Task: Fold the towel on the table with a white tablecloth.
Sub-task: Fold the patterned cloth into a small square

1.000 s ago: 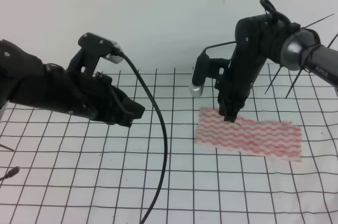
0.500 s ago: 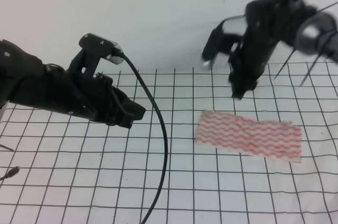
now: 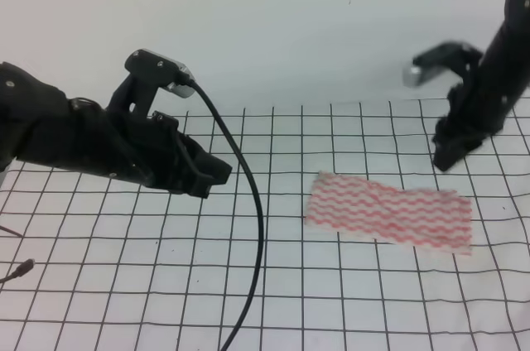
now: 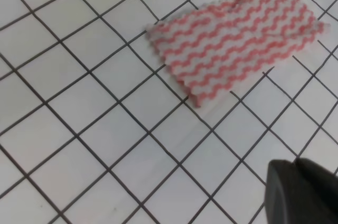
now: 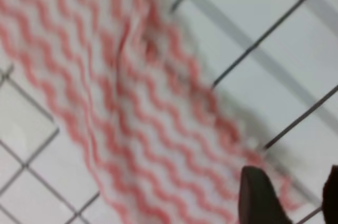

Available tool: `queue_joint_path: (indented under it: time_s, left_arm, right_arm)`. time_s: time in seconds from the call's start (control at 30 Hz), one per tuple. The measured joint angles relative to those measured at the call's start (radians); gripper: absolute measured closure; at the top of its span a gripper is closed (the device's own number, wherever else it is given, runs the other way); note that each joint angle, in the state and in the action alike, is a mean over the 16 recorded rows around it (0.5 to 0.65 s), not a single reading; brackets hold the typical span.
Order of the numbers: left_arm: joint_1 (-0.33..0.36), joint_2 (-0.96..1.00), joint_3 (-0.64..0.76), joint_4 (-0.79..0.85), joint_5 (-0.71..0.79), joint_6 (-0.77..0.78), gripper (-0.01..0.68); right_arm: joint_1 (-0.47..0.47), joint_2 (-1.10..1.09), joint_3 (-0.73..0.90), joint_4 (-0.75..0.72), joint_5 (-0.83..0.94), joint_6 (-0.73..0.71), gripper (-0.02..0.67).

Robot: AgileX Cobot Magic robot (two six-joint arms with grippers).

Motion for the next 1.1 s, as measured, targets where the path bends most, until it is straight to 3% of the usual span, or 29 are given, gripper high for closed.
queue_joint_path:
  time_s: [0.33, 1.1]
  left_arm:
    - [0.000, 0.000, 0.000, -0.021, 0.005, 0.005, 0.673]
    - [0.000, 0.000, 0.000, -0.021, 0.029, 0.006, 0.674]
  right_arm:
    - [-0.020, 0.002, 0.124, -0.029, -0.109, -0.048, 0.374]
    - [-0.020, 0.043, 0.136, -0.008, -0.118, -0.112, 0.390]
